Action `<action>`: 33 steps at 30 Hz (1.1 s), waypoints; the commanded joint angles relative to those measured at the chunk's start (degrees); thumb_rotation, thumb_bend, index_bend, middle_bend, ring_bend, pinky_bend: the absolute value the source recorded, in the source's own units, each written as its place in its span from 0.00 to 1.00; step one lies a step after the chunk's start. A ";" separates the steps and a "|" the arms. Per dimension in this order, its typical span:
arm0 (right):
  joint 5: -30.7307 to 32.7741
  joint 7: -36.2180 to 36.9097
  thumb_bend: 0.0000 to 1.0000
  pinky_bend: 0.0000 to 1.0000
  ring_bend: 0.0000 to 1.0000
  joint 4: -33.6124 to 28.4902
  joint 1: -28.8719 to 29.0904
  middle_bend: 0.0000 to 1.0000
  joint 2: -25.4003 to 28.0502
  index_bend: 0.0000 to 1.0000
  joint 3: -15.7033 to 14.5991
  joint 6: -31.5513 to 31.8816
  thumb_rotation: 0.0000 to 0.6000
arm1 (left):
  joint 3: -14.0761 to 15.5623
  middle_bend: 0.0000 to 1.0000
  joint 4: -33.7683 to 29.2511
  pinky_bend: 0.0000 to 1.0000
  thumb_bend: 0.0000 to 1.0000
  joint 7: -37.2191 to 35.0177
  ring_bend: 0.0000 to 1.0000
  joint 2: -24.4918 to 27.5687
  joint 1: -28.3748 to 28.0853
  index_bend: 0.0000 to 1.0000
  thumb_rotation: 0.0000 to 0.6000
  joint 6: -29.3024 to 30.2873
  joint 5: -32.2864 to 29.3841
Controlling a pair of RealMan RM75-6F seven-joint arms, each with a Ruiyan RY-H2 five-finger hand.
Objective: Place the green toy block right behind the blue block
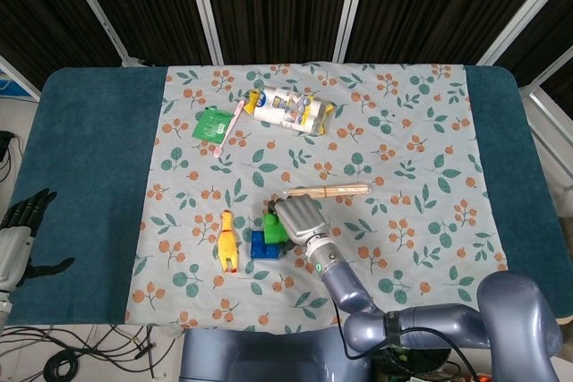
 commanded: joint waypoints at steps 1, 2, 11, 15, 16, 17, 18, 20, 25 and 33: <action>0.02 0.39 0.41 0.53 0.47 0.43 -0.04 0.52 -0.32 0.59 -0.03 0.19 1.00 | -0.01 0.00 -0.01 0.00 0.01 -0.08 0.00 0.03 0.01 0.00 1.00 0.00 -0.02; -0.12 0.58 0.41 0.53 0.47 0.53 -0.08 0.52 -0.36 0.59 -0.02 0.26 1.00 | -0.02 0.00 -0.02 0.00 0.01 -0.12 0.00 0.04 0.01 0.00 1.00 0.02 -0.02; -1.22 0.96 0.40 0.48 0.41 -0.29 -0.31 0.44 0.52 0.54 -0.24 0.89 1.00 | -0.11 0.00 0.05 0.00 0.01 -0.16 0.00 0.00 0.00 0.00 1.00 -0.01 -0.25; -1.03 -0.79 0.29 0.29 0.19 -1.09 0.02 0.18 1.48 0.18 -1.06 1.12 1.00 | -0.13 0.00 0.06 0.00 0.01 -0.07 0.00 0.00 0.02 0.00 1.00 0.05 -0.25; -0.85 -1.35 0.26 0.26 0.13 -1.35 0.15 0.11 1.68 0.10 -1.18 1.33 1.00 | -0.11 0.00 0.06 0.00 0.01 -0.02 0.00 -0.01 0.02 0.00 1.00 0.07 -0.23; -0.77 -1.82 0.24 0.24 0.09 -1.59 0.26 0.07 1.84 0.05 -1.24 1.61 1.00 | -0.10 0.00 0.05 0.00 0.01 0.02 0.00 -0.02 0.02 0.00 1.00 0.07 -0.22; -0.70 -2.22 0.20 0.22 0.04 -1.88 0.33 0.02 2.00 0.01 -1.26 2.00 1.00 | -0.10 0.00 0.06 0.00 0.01 0.08 0.00 -0.03 0.01 0.00 1.00 0.07 -0.21; -0.47 -2.61 0.17 0.21 0.01 -2.31 0.35 0.00 2.21 0.00 -1.23 2.48 1.00 | -0.10 0.00 0.05 0.00 0.01 0.16 0.00 -0.04 0.02 0.00 1.00 0.11 -0.19; -0.33 -3.03 0.11 0.20 0.00 -4.13 0.04 0.00 3.36 0.00 -1.11 3.84 1.00 | -0.12 0.00 0.10 0.00 0.01 0.38 0.00 -0.11 0.08 0.00 1.00 0.28 -0.20; -5.22 -1.46 0.10 0.20 0.00 -12.03 -4.15 0.00 11.12 0.00 -3.32 8.32 1.00 | -0.11 0.00 0.38 0.00 0.01 1.01 0.00 -0.29 0.19 0.00 1.00 0.66 -0.09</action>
